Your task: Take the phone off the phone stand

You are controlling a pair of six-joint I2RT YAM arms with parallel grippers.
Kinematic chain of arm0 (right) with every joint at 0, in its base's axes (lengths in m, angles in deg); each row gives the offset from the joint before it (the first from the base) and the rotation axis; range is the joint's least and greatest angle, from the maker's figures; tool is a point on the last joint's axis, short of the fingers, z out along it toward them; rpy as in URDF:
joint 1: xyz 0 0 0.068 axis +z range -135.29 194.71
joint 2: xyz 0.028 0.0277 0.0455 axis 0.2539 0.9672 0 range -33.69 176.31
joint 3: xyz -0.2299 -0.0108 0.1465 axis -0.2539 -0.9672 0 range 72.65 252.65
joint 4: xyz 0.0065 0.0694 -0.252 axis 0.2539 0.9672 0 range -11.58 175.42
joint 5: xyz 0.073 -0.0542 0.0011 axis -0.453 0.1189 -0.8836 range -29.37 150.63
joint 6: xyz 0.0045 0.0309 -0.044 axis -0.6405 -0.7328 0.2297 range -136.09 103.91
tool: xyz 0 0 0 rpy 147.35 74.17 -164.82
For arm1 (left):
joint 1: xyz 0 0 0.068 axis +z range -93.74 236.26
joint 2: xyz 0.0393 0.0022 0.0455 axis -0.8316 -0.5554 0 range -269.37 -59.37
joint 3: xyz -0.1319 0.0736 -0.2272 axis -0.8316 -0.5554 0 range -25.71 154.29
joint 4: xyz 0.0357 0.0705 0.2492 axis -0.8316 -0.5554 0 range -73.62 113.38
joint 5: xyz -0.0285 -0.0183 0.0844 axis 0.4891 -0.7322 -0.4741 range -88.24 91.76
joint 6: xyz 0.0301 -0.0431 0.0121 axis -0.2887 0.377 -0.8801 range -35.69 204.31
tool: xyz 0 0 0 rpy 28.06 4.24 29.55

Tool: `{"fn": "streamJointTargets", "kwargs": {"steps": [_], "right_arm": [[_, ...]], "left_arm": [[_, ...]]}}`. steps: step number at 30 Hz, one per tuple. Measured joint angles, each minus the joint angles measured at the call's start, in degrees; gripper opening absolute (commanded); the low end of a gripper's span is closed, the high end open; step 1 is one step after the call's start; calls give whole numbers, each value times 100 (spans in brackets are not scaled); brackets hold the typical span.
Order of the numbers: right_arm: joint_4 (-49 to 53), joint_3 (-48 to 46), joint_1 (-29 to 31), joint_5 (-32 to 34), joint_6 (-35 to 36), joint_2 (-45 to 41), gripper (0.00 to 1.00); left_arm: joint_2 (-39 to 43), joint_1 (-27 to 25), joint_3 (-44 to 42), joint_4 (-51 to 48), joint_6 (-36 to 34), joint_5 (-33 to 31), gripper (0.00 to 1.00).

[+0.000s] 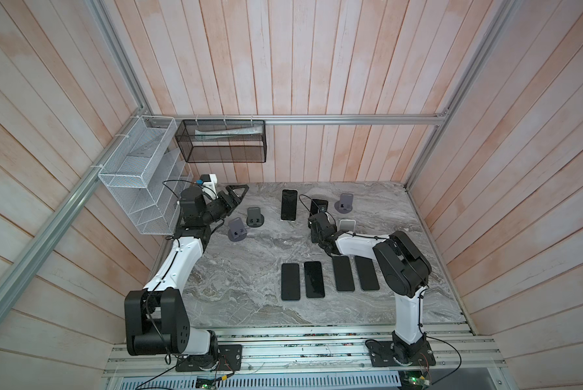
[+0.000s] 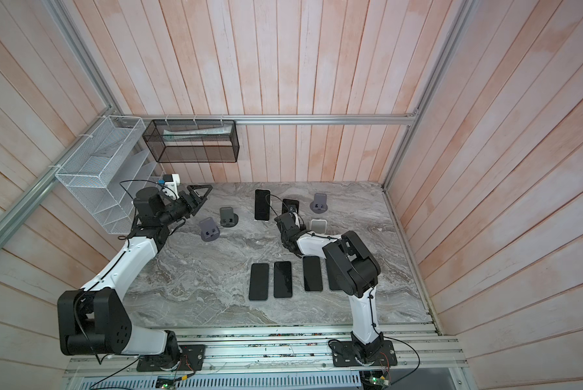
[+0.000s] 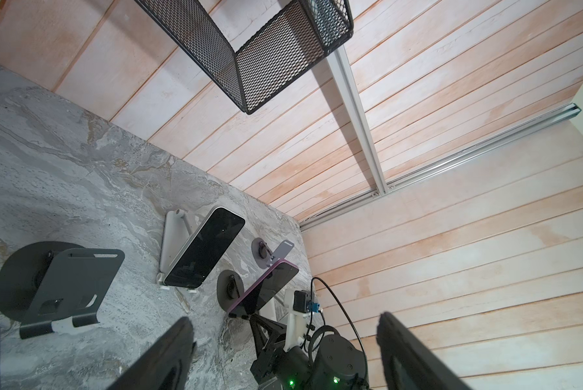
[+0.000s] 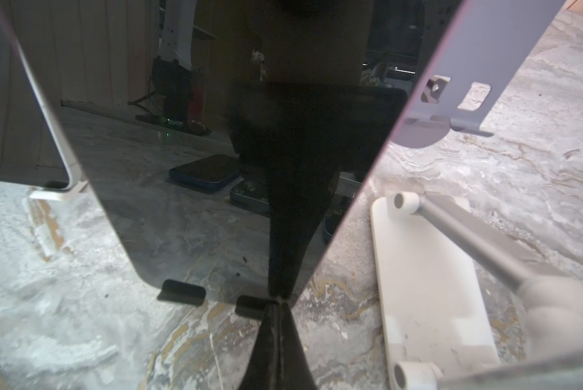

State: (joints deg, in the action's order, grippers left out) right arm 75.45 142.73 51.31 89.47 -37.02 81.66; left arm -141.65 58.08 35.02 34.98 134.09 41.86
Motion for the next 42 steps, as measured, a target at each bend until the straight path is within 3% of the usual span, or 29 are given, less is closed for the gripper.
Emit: {"fn": "streamJointTargets", "kwargs": {"steps": [7, 8, 10, 13, 19, 26, 42], "right_arm": [[306, -192, 85, -63, -28, -726, 0], [361, -249, 129, -63, -55, -918, 5], [461, -317, 208, -57, -168, -1296, 35], [562, -339, 260, -9, -321, -1805, 68], [1110, 459, 24, 20, -485, -1764, 87], [1906, 1939, -229, -105, -498, -837, 93], [2509, 3080, -404, -538, -426, -76, 98]], "left_arm": [[0, -2, 0, 2, 2, 0, 87], [0, -13, 0, 0, 2, 0, 86], [0, -52, 0, -7, -15, -15, 86], [35, -245, 2, -175, -197, -173, 86], [192, -761, 22, -525, -570, -439, 86], [195, -796, 46, -590, -673, -455, 88], [214, -796, 50, -605, -710, -433, 88]]}}
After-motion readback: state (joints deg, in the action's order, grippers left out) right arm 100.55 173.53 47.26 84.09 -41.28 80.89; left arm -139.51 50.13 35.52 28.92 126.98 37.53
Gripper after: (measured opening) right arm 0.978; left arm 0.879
